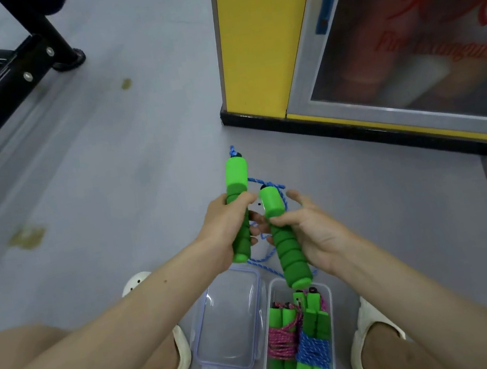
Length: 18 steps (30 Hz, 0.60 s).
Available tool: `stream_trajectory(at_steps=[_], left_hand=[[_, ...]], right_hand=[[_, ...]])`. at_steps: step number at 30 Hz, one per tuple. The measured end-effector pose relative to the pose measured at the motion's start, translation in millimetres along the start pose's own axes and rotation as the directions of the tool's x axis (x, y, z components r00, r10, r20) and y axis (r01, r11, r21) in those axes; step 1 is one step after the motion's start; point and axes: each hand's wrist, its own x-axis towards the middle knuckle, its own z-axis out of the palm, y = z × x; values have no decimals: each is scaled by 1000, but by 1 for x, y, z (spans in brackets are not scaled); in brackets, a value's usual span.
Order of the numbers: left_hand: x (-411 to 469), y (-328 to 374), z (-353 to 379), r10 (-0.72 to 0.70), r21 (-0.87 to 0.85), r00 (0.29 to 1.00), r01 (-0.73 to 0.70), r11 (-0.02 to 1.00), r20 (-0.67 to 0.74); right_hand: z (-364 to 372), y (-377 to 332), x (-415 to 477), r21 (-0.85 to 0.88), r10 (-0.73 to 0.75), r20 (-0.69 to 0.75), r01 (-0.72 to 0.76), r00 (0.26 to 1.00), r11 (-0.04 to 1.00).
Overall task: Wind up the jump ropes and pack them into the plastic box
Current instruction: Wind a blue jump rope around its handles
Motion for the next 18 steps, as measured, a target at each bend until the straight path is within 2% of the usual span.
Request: stream_trajectory(at_steps=[3,5,8,10,13,16,18], left_hand=[[2,2,-1,96,-1,991,-96,995,-95],[3,4,-2,195,28,971,-193,981,-140],[7,6,-3,357,236,923,-319,918,-142],[9,8,-3,349,300,931,-305,904,-106],[9,12,-3,290,293,955,-259,921,-66],[10,18,-8,264,118,955,-249,961,-136],[12,25,-13,249,86,959,-239,967,-136]], right_hand=[[0,-5,-1,-25,25,38,-24,999,999],[2,-11,-3,-184,70,63,-57,996,981],[3,-13,-8,-432,119,44,-89,992,898],[1,-12,-9,-490,147,34,-112,989,865],[-4,-15,-10,-514,246,57,-183,968,838],[-8,-24,-14,-556,363,157,-221,919,801],[-10,-29,-17,-564,417,230,-229,879,793]])
